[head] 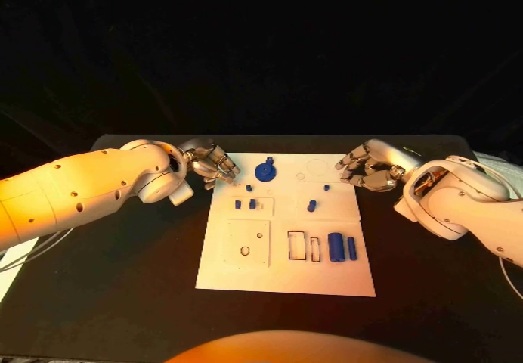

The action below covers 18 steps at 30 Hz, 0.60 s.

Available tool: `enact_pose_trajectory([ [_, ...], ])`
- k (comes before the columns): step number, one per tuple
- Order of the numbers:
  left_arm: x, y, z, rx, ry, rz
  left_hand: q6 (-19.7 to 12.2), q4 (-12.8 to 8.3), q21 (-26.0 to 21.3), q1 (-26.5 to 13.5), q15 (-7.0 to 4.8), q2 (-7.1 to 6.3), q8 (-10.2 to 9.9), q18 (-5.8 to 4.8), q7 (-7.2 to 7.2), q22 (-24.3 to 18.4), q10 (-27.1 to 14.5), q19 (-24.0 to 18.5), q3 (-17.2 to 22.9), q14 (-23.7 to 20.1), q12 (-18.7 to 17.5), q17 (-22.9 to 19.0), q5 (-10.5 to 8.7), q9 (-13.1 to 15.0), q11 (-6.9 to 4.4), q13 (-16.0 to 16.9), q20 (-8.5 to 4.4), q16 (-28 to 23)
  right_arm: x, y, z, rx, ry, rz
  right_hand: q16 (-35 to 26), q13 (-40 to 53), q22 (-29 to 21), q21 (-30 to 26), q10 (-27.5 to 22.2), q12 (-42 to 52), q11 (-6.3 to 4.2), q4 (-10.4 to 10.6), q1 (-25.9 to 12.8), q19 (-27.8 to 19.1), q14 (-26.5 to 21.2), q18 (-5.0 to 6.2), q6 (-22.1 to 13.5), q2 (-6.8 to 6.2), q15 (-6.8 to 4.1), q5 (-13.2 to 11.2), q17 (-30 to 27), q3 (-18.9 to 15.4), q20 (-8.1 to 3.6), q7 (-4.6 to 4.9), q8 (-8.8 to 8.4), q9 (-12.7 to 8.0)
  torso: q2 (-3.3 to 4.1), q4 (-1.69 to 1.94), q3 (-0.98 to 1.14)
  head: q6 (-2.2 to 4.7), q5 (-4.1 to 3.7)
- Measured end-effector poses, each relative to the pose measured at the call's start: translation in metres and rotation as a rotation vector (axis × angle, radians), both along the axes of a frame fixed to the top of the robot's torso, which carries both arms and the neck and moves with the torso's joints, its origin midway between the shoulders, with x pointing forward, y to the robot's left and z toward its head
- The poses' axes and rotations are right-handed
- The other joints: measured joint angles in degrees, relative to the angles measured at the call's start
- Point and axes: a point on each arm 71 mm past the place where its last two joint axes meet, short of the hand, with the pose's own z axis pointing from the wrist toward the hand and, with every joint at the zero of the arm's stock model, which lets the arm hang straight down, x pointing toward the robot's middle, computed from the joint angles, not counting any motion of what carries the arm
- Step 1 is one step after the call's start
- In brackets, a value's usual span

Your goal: Assemble the parts on the task board

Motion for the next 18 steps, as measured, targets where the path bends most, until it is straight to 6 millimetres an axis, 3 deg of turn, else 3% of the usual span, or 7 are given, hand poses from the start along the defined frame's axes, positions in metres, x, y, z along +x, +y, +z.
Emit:
enact_pose_trajectory([
  [2, -0.003, -0.002, 0.002, -0.137, 0.026, 0.029, 0.2, 0.3, -5.0, -0.5, -0.05, 0.46, 0.3, 0.88, -0.20, -3.3, 0.7, -3.0, -0.4, -2.8, 1.0, -4.9, 0.00, 0.0, -0.24, 0.3, 0.00, -3.6, 0.001, 0.003, -0.001, -0.043, -0.018, 0.006, 0.0, -1.9, 0.1, 0.0, -0.4, -1.1, 0.36, -0.1, -0.4, 0.2, -0.1, 0.01, 0.0, -0.38, 0.33, -0.8, 0.0, 1.4, 0.17, 0.03, -0.39, -0.1, 0.01, 0.04, -0.02, 0.27, -0.27],
  [6, -0.009, -0.002, 0.008, -0.440, 0.070, 0.120, 0.6, 1.0, -9.9, -1.6, -0.40, 1.58, 0.6, 0.87, -0.63, -6.6, 2.4, -5.7, -3.4, -5.0, 4.1, -9.3, 0.00, -0.1, -0.94, 1.5, -0.20, -6.7, 0.004, 0.013, -0.005, -0.130, -0.055, 0.025, 0.6, -4.5, 0.5, 0.4, -0.7, -2.3, 0.49, -0.3, -1.1, 0.2, 0.0, 0.00, 0.0, -1.06, 0.41, -1.3, 0.5, 3.1, 0.17, 0.04, -0.46, -0.2, -0.01, -0.01, -0.04, 0.69, -0.60],
  [9, -0.012, -0.001, 0.011, -0.583, 0.085, 0.178, 0.7, 1.3, -11.0, -1.9, -0.58, 1.83, 0.7, 1.77, -0.72, -7.4, 2.5, -5.7, -5.0, -5.2, 5.9, -10.7, 0.00, -0.2, -1.12, 2.3, -0.19, -7.3, 0.005, 0.021, -0.009, -0.177, -0.074, 0.038, 1.7, -5.9, 1.7, 1.1, -1.1, -2.7, 0.28, -0.3, -1.4, 1.2, 0.0, 0.01, -0.2, -1.43, 0.41, -1.3, 1.4, 4.1, -0.03, -0.21, -0.46, -0.3, 0.01, -0.04, -0.03, 0.94, -0.90],
  [18, -0.017, 0.002, 0.016, -0.807, 0.104, 0.279, 0.7, 0.9, -11.7, -1.9, -0.58, 1.84, 0.9, 1.78, -0.72, -7.9, 2.3, -5.7, -5.6, -6.2, 7.3, -13.1, 0.00, -0.2, -1.34, 2.9, -0.20, -8.8, 0.010, 0.041, -0.021, -0.285, -0.105, 0.057, 2.3, -8.0, 3.2, 1.9, -1.2, -3.2, 0.18, -0.4, -1.7, 2.0, 0.0, 0.00, -0.5, -1.69, 0.41, -1.9, 2.1, 5.4, -0.24, -0.49, -0.45, -0.5, 0.10, 0.08, -0.07, 1.15, -1.14],
])
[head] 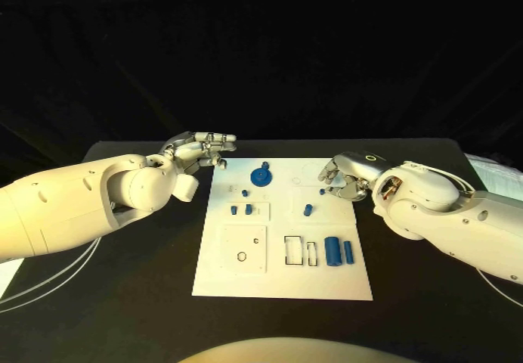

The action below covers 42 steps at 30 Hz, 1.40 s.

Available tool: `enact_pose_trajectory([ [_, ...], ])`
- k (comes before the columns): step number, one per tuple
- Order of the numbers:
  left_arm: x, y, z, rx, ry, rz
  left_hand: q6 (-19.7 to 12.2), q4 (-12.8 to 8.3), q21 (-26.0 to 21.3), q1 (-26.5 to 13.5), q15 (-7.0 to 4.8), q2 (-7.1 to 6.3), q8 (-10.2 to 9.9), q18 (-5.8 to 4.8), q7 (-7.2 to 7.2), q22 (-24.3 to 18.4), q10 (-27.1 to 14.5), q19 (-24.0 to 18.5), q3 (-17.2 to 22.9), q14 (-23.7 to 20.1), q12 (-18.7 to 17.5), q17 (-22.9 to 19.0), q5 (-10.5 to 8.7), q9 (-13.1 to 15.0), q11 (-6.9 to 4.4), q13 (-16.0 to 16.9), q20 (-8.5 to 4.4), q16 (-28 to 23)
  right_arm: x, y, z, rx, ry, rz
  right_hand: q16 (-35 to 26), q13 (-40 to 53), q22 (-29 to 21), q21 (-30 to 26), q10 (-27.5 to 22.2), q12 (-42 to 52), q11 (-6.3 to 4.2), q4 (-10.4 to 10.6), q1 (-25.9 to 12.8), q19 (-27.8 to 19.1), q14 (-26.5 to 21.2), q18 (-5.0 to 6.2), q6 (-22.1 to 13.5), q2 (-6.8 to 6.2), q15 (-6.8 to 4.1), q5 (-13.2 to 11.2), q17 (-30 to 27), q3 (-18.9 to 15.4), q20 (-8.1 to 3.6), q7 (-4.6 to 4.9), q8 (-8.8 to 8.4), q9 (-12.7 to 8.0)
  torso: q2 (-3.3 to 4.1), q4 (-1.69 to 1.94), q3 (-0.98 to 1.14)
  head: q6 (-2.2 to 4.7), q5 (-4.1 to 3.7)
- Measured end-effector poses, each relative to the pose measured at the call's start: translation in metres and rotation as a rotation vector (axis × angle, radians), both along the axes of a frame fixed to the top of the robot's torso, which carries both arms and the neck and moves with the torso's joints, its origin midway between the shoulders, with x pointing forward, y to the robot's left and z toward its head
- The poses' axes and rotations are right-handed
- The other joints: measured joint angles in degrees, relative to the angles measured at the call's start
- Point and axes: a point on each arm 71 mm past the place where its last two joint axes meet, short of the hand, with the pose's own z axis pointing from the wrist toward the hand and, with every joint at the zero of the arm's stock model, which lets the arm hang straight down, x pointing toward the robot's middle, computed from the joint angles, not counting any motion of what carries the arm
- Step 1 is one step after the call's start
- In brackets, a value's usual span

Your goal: Assemble the parts on the task board

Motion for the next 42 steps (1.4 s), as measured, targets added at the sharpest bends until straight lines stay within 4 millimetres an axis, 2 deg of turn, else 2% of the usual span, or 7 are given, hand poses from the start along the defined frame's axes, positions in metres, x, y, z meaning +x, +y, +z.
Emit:
enact_pose_trajectory([
  [8, -0.004, -0.003, 0.003, -0.052, -0.001, 0.013, 0.0, 0.1, -0.3, 0.0, 0.06, 0.02, 0.0, -0.01, 0.00, -0.1, -0.2, 0.0, -0.3, -0.1, 0.3, -0.1, 0.00, -0.1, 0.23, 0.1, 0.00, 0.0, 0.001, 0.007, -0.005, -0.043, 0.005, 0.013, 0.1, -1.0, 0.1, 0.1, -0.2, -0.1, -0.16, -0.2, -0.3, 0.2, 0.0, 0.00, 0.1, -0.27, -0.48, 0.0, 0.0, 0.9, -0.21, -0.06, 0.00, 0.0, 0.09, 0.06, -0.03, -0.28, -0.10],
  [10, -0.005, -0.004, 0.003, -0.059, -0.002, 0.014, 0.0, 0.0, -0.3, 0.0, 0.19, 0.02, 0.0, 0.00, 0.00, -0.2, -0.2, 0.0, -0.3, -0.2, 0.3, -0.3, 0.06, -0.1, 0.24, 0.2, 0.00, 0.0, 0.000, 0.008, -0.007, -0.054, 0.014, 0.018, 0.1, -1.4, 0.2, 0.1, -0.2, -0.1, -0.16, -0.4, -0.3, 0.2, 0.0, 0.00, 0.3, -0.27, -1.06, 0.0, 0.0, 1.0, -0.21, -0.32, 0.00, 0.0, 0.13, 0.07, -0.03, -0.36, -0.12],
  [23, -0.006, -0.003, 0.004, -0.075, -0.008, 0.022, -0.2, 0.0, -0.5, 0.0, 0.25, 0.02, 0.0, 0.00, 0.21, -0.3, -0.9, 0.0, -0.6, -0.2, 0.8, -0.7, 0.21, -0.3, 0.42, 0.3, -0.01, 0.0, 0.000, 0.010, -0.013, -0.114, 0.020, 0.012, 0.4, -2.6, 0.4, 0.1, 0.5, -0.1, -0.88, -0.2, -0.6, 0.4, 0.0, 0.01, 0.8, -0.55, -1.45, -0.5, 0.0, 1.7, -0.83, -0.84, 0.00, 0.1, 0.10, 0.05, -0.03, -0.93, -0.30],
  [25, -0.006, -0.003, 0.004, -0.075, -0.009, 0.022, -0.2, 0.0, -0.5, 0.0, 0.39, 0.02, 0.0, 0.00, 0.21, -0.3, -1.1, 0.0, -0.6, -0.4, 0.8, -0.8, 0.21, -0.3, 0.25, 0.4, 0.00, 0.0, 0.001, 0.011, -0.013, -0.117, 0.017, 0.013, 0.4, -2.8, 0.5, 0.3, 0.8, -0.1, -0.93, -0.3, -1.0, 0.4, 0.0, 0.01, 1.2, -0.10, -1.45, -1.1, 0.0, 2.3, -0.83, -1.17, 0.00, 0.2, 0.10, 0.08, -0.03, -0.98, -0.23],
  [28, -0.006, -0.004, 0.004, -0.075, -0.009, 0.021, -0.2, -0.2, -0.8, 0.0, 0.29, 0.02, 0.0, 0.00, 0.21, -0.4, -1.3, 0.0, -0.8, -0.5, 1.1, -0.8, 0.21, -0.4, 0.45, 0.4, -0.01, 0.0, 0.001, 0.012, -0.013, -0.121, 0.014, 0.013, 0.4, -3.2, 0.6, 0.5, 1.4, -0.1, -1.00, -0.4, -1.3, 0.4, 0.0, 0.01, 1.6, 0.14, -1.45, -2.1, 0.0, 2.9, -0.83, -1.02, 0.00, 0.3, 0.09, 0.10, 0.01, -1.09, -0.14],
  [35, -0.006, -0.003, 0.005, -0.074, -0.010, 0.022, -0.4, 0.0, -0.8, -0.2, 0.21, 0.25, 0.0, -0.01, 0.42, -0.4, -1.3, 0.0, -1.0, -0.6, 1.2, -0.9, 0.21, -0.4, 0.45, 0.4, -0.01, 0.0, 0.002, 0.013, -0.014, -0.126, 0.011, 0.012, 1.1, -3.6, 1.8, 0.9, 3.8, 0.5, -1.36, -0.5, -1.7, 0.8, 0.0, 0.00, 3.8, 0.60, -1.45, -2.5, 0.6, 3.6, -1.24, -1.29, 0.46, 0.8, 0.07, 0.07, 0.01, -1.26, 0.00],
  [42, -0.006, -0.004, 0.005, -0.072, -0.012, 0.019, -0.4, 0.0, -0.8, -0.2, 0.22, 0.25, 0.0, -0.02, 0.42, -0.5, -1.3, 0.0, -1.0, -0.6, 1.2, -0.9, 0.21, -0.4, 0.45, 0.4, -0.01, 0.0, 0.002, 0.015, -0.014, -0.133, 0.007, 0.009, 1.4, -3.5, 2.5, 1.6, 5.9, 0.7, -1.73, -1.5, -1.6, 1.0, 0.0, 0.00, 5.5, 1.45, -1.45, -2.9, 0.8, 4.7, -1.43, -1.60, 1.10, 1.1, 0.05, 0.05, -0.03, -1.45, -0.10],
])
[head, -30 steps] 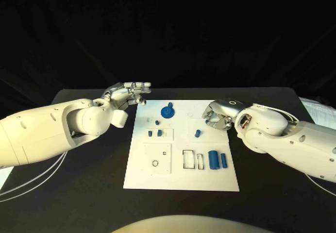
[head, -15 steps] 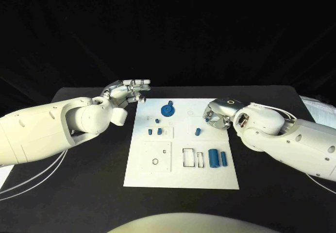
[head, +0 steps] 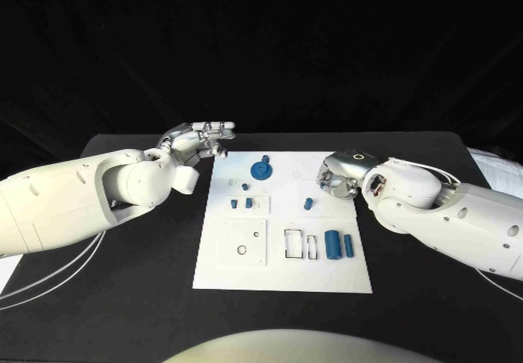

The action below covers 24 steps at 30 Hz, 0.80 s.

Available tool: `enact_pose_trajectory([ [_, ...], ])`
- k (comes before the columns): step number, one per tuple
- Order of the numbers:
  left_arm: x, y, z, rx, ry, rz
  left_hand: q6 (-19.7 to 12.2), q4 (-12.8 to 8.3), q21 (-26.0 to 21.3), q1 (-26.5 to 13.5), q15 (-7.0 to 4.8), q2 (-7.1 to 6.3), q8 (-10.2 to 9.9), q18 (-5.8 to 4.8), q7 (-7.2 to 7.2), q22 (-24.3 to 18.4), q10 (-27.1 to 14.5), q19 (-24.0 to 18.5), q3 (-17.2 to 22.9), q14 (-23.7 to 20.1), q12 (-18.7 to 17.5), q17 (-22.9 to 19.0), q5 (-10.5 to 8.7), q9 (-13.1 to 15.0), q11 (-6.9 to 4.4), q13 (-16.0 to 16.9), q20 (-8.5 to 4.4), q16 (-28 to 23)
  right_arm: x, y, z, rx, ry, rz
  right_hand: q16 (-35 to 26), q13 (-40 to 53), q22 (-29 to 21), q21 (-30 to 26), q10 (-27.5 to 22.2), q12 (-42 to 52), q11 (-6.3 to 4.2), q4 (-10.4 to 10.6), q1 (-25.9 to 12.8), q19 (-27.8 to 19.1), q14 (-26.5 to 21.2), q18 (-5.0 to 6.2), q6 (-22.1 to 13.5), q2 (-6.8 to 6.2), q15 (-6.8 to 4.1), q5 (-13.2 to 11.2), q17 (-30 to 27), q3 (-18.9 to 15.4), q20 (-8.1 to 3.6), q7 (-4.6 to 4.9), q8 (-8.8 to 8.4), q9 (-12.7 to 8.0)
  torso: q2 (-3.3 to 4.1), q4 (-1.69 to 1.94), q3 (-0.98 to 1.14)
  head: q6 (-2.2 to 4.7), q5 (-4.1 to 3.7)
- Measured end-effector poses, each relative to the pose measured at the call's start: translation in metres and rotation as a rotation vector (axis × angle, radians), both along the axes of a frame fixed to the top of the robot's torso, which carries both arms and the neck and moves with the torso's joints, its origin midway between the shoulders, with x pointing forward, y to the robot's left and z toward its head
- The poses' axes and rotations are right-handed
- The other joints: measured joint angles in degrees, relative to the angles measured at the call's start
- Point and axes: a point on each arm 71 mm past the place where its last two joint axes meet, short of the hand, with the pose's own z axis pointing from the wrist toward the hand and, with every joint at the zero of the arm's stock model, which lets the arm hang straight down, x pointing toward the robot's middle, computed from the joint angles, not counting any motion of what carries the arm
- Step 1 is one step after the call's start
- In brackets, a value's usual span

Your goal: Assemble the parts on the task board

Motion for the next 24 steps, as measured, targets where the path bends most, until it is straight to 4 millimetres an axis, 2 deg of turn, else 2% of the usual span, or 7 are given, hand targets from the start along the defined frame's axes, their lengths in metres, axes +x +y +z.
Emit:
enact_pose_trajectory([
  [5, 0.000, -0.001, 0.000, 0.002, -0.001, -0.002, 0.0, 0.0, 0.0, 0.0, 0.00, 0.00, 0.0, 0.00, 0.00, 0.0, -0.2, 0.0, 0.0, 0.0, 0.0, 0.0, 0.00, 0.0, 0.19, 0.0, 0.00, 0.0, 0.000, 0.001, 0.000, -0.008, -0.008, -0.002, 0.2, 0.0, 0.6, 0.3, 0.9, -0.1, -0.32, -0.5, 0.2, 0.4, 0.0, 0.00, 0.4, 0.21, 0.00, -0.4, 0.1, 0.5, 0.00, -0.06, 0.00, 0.5, -0.01, 0.02, -0.01, -0.08, -0.05],
  [14, 0.000, -0.003, 0.000, 0.008, -0.006, -0.008, 0.0, 0.0, 0.0, 0.0, 0.01, 0.00, 0.0, 0.00, 0.00, 0.0, -0.2, 0.0, 0.0, 0.0, 0.0, -0.1, 0.00, 0.0, 0.20, 0.0, 0.00, 0.0, -0.005, -0.001, -0.003, -0.002, -0.036, -0.010, 0.2, 0.1, 1.5, 0.7, 1.2, -0.1, 0.03, -0.5, 0.4, 0.8, 0.0, 0.00, 0.8, 0.35, 0.00, -0.6, 0.1, 0.4, -0.02, 0.03, 0.22, 0.5, -0.08, 0.03, 0.01, -0.08, -0.04],
  [17, 0.000, -0.003, 0.000, 0.014, -0.009, -0.011, 0.0, 0.0, 0.0, 0.1, 0.01, 0.08, 0.0, 0.01, 0.00, 0.0, -0.3, 0.0, 0.0, 0.0, 0.3, -0.1, 0.00, 0.0, 0.08, 0.0, 0.00, 0.0, -0.008, -0.004, -0.003, 0.012, -0.048, -0.014, 0.5, 0.1, 1.8, 0.9, 1.3, -0.1, -0.06, -0.5, 0.3, 1.1, 0.0, -0.64, 0.9, 0.41, 0.00, -0.6, 0.1, 0.4, 0.10, -0.02, 0.21, 0.5, -0.08, 0.02, 0.03, -0.04, 0.01],
  [24, -0.001, -0.003, 0.001, 0.029, -0.018, -0.017, -0.2, -0.2, -0.2, 0.2, 0.02, 0.23, 0.0, 0.00, 0.20, -0.1, -0.4, 0.0, -0.2, 0.0, 0.3, -0.1, 0.00, 0.0, 0.00, 0.1, 0.00, 0.0, -0.012, -0.013, 0.006, 0.058, -0.078, -0.027, 0.5, 0.1, 2.1, 1.1, 1.5, -0.1, -0.12, -0.5, 0.0, 1.2, 0.0, -0.64, 0.9, 0.66, 0.00, -0.7, 0.1, 0.4, 0.00, -0.06, 0.21, 0.7, -0.08, 0.01, 0.03, 0.06, 0.09],
])
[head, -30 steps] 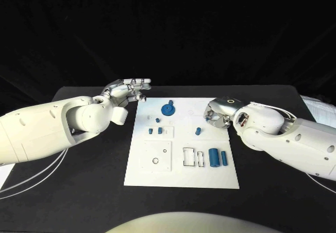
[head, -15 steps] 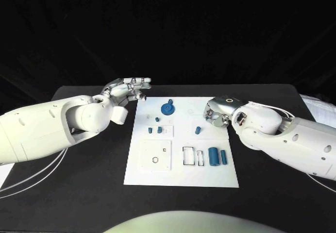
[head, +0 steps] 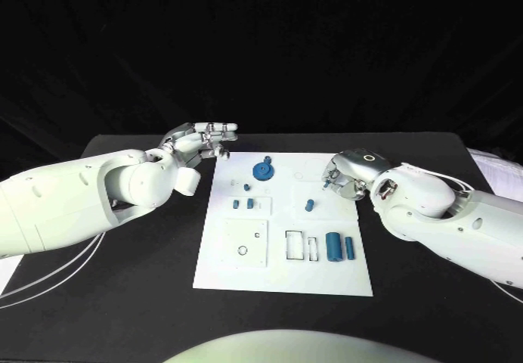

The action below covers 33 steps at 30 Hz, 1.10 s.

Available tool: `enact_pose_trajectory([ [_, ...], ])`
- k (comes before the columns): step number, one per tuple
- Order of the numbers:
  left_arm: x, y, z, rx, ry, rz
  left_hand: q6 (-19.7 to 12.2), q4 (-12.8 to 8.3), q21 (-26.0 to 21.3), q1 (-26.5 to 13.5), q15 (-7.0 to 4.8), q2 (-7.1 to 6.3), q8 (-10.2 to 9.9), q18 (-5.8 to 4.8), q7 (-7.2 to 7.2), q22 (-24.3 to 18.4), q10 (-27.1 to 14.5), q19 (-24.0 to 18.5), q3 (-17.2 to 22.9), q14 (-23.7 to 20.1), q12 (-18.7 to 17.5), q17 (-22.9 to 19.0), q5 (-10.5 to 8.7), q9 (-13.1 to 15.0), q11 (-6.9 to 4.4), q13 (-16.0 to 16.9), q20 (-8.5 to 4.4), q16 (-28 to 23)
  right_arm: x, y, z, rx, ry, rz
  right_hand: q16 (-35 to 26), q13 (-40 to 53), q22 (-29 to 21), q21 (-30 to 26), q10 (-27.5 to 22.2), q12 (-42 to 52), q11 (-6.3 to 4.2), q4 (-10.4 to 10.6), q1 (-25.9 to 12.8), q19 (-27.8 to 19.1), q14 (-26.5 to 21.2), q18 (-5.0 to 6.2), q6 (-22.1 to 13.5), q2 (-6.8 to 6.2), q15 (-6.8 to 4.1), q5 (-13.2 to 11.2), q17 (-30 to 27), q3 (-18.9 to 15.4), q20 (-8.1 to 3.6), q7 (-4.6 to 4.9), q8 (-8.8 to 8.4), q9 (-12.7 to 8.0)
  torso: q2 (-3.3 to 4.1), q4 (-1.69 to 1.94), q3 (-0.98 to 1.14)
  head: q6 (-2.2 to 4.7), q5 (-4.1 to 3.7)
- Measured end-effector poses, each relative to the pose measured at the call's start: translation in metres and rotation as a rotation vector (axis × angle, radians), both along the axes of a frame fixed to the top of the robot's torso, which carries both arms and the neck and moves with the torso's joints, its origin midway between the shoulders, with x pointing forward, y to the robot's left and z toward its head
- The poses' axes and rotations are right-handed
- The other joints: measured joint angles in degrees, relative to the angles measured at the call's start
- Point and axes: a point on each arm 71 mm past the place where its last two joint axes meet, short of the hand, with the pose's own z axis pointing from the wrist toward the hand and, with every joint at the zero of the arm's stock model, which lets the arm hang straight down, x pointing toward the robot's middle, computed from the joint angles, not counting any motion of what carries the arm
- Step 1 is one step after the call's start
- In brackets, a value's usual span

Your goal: Assemble the parts on the task board

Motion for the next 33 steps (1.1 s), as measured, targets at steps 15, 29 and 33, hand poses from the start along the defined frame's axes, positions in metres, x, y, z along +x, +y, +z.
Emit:
enact_pose_trajectory([
  [15, 0.001, 0.001, 0.000, 0.017, -0.009, 0.001, 0.0, 0.0, 0.0, 0.0, 0.00, 0.00, 0.0, 0.00, 0.00, 0.0, -0.2, 0.0, 0.0, 0.0, 0.0, -0.1, 0.00, 0.0, 0.20, 0.0, 0.00, 0.0, -0.021, 0.011, 0.017, 0.100, -0.005, 0.055, 0.0, 0.0, 0.2, 0.0, 0.2, 0.0, 0.21, 0.0, -0.3, 0.2, 0.0, 0.02, 0.0, -0.10, 0.00, -0.1, 0.1, 0.0, 0.21, 0.01, -0.11, 0.0, 0.07, -0.05, 0.00, 0.05, 0.22],
  [29, 0.002, -0.008, -0.001, 0.013, -0.009, -0.016, 0.0, 0.0, 0.0, 0.0, 0.01, 0.00, 0.0, 0.00, 0.00, 0.0, -0.2, 0.0, 0.0, 0.0, 0.2, -0.1, 0.00, 0.0, 0.20, 0.0, 0.00, 0.0, -0.060, 0.082, 0.024, 0.200, 0.032, 0.244, 0.0, -0.1, 0.3, 0.0, 0.2, -0.2, 0.22, -0.2, -0.4, 0.2, 0.0, 0.05, 0.0, -0.25, 0.00, -0.2, 0.0, 0.2, 0.21, 0.01, -0.32, 0.1, 0.02, -0.02, -0.17, -0.64, 1.92],
  [33, 0.002, -0.010, -0.001, 0.012, -0.008, -0.021, 0.0, 0.0, 0.0, 0.0, 0.01, 0.00, 0.0, 0.00, -0.01, 0.0, -0.2, 0.0, 0.0, 0.0, 0.2, -0.1, 0.00, 0.0, 0.20, 0.0, 0.00, 0.0, -0.062, 0.094, 0.015, 0.197, 0.059, 0.264, 0.0, -0.1, 0.2, 0.0, 0.4, -0.5, 0.42, -0.2, -0.4, 0.2, 0.0, 0.07, 0.1, -0.25, 0.00, -0.1, 0.0, 0.2, 0.21, 0.14, -0.44, 0.1, 0.04, 0.02, -0.19, -0.92, 2.42],
])
